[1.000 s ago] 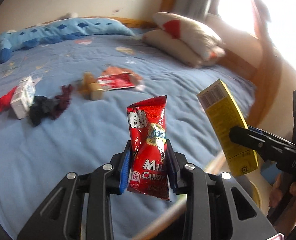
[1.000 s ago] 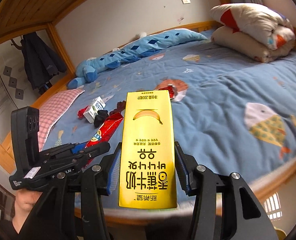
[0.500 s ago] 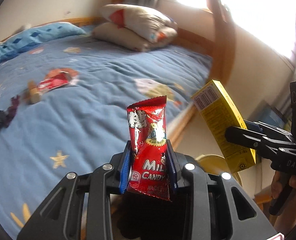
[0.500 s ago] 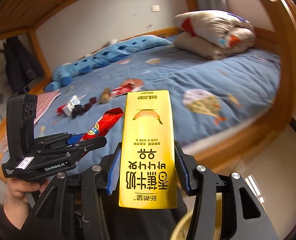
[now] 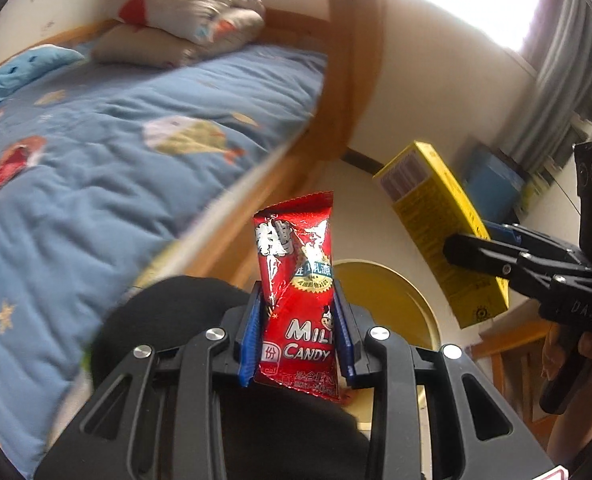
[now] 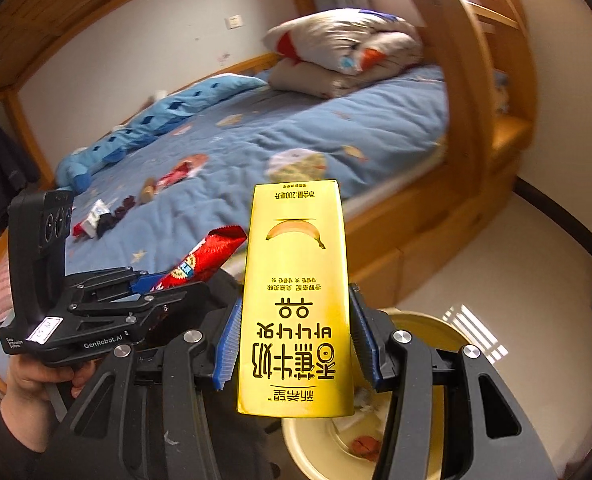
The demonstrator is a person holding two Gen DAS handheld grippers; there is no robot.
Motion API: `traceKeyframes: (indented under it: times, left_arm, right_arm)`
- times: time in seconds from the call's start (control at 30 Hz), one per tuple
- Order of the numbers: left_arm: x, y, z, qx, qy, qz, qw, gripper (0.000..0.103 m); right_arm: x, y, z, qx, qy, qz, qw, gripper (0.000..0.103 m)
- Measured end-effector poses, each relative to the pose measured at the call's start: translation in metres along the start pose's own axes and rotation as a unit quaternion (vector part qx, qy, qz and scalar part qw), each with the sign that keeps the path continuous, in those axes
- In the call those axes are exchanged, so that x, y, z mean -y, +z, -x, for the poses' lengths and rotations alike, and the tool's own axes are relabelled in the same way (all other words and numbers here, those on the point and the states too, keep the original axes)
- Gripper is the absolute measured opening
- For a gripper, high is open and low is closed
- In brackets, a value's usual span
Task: Collect trash
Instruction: 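Lift the carton and candy wrapper toward the bucket with both tools, then open both tools to drop the carton and wrapper into the yellow bucket, then move both tools back toward the socks on the bed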
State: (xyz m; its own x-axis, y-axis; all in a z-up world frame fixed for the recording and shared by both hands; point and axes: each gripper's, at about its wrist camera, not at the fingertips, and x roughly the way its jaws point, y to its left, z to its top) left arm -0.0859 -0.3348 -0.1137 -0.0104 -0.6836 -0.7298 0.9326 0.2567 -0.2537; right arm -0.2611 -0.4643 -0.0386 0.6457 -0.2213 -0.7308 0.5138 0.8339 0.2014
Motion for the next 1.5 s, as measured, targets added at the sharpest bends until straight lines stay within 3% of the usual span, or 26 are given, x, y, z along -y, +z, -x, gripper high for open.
traceKeyframes:
  times: [0.5, 1.03, 1.07, 1.1, 1.13, 1.5]
  left_arm:
    - [0.067, -0.020, -0.075, -0.093, -0.054, -0.054, 0.9928, 0.033]
    - [0.081, -0.021, -0.117, -0.138, -0.050, -0.057, 0.9876, 0.034]
    - [0.081, -0.021, -0.118, -0.139, -0.049, -0.055, 0.9876, 0.043]
    - [0.079, -0.020, -0.118, -0.138, -0.048, -0.052, 0.9879, 0.055]
    - [0.077, -0.020, -0.117, -0.135, -0.047, -0.046, 0.9887, 0.073]
    - [0.058, -0.013, -0.091, -0.102, -0.040, -0.034, 0.9934, 0.078]
  right_arm:
    - [0.070, -0.055, 0.015, -0.053, -0.058, -0.067, 0.995, 0.048]
    - [0.102, -0.082, 0.005, -0.093, -0.064, -0.103, 0.988, 0.049]
    - [0.103, -0.082, 0.006, -0.092, -0.060, -0.107, 0.988, 0.049]
    - [0.104, -0.082, 0.007, -0.090, -0.058, -0.111, 0.988, 0.059]
    - [0.106, -0.081, 0.009, -0.083, -0.060, -0.114, 0.988, 0.063]
    - [0.099, -0.073, 0.007, -0.081, -0.060, -0.108, 0.989, 0.063]
